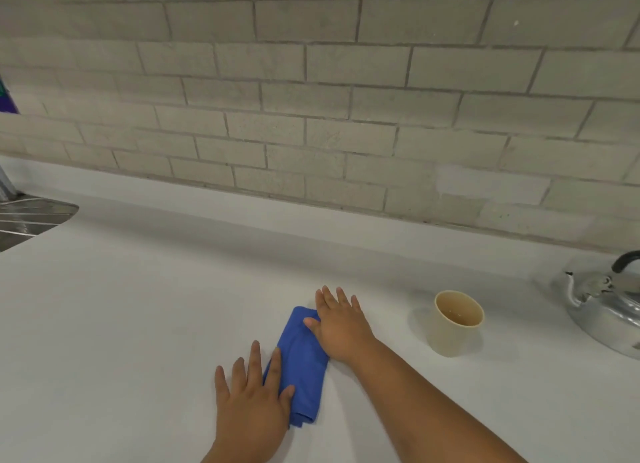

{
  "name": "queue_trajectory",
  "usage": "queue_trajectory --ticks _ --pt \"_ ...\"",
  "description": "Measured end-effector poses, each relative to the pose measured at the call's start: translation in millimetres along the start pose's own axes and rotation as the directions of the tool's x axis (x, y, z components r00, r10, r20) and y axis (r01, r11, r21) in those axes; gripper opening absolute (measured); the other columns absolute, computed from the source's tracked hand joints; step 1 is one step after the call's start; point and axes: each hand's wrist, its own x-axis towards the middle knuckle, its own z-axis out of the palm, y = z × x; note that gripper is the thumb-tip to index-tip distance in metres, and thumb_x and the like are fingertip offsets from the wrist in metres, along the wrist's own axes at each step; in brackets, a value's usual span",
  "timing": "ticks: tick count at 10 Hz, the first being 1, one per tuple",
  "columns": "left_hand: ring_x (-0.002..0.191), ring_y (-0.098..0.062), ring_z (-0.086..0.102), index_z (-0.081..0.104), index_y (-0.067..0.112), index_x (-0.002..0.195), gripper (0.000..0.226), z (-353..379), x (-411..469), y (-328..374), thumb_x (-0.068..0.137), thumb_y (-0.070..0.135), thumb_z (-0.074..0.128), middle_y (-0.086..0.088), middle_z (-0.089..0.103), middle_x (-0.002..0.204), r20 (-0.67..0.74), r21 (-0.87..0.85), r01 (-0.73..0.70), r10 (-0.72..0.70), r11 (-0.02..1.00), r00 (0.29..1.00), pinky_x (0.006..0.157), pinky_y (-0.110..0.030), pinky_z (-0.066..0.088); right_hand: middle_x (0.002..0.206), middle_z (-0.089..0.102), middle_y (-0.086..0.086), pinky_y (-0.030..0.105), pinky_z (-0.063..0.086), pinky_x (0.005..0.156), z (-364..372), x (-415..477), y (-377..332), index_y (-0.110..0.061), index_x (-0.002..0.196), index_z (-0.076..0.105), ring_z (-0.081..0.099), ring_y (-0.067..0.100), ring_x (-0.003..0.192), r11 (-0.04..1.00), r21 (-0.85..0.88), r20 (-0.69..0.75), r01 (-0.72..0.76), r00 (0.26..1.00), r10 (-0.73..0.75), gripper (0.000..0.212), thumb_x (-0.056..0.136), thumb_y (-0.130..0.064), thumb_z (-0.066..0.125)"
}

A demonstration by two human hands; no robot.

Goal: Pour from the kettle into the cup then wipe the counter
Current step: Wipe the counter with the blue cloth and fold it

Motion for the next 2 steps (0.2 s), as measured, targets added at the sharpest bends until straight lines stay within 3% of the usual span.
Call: queue_trajectory --ticks 1,2 --pt "0.142 -0.034 0.018 0.006 0.029 0.147 0.126 0.5 15.3 2.6 0.04 0.063 -0.051 -0.012 0.006 0.159 0.044 0.071 0.041 -0.045 0.997 0.998 0.112 -0.061 0.01 0.159 0.001 0.004 0.042 0.0 0.118 -12.9 -8.4 5.7 -0.016 0.148 0.002 -0.004 0.025 0.145 0.998 0.059 -0.043 0.003 0.999 -0.001 0.065 0.096 -0.051 0.02" --pt "0.145 -0.03 0.0 -0.005 0.028 0.147 0.1 -5.8 24.2 13.6 0.06 0.069 -0.033 -0.007 -0.007 0.159 0.019 0.062 0.038 -0.039 0.997 0.999 0.114 -0.058 0.001 0.159 0.003 0.004 0.039 0.004 0.118 -27.9 -20.0 10.1 -0.018 0.148 0.006 -0.001 0.025 0.146 0.992 0.127 -0.101 0.004 0.995 0.009 0.063 0.096 -0.05 0.023"
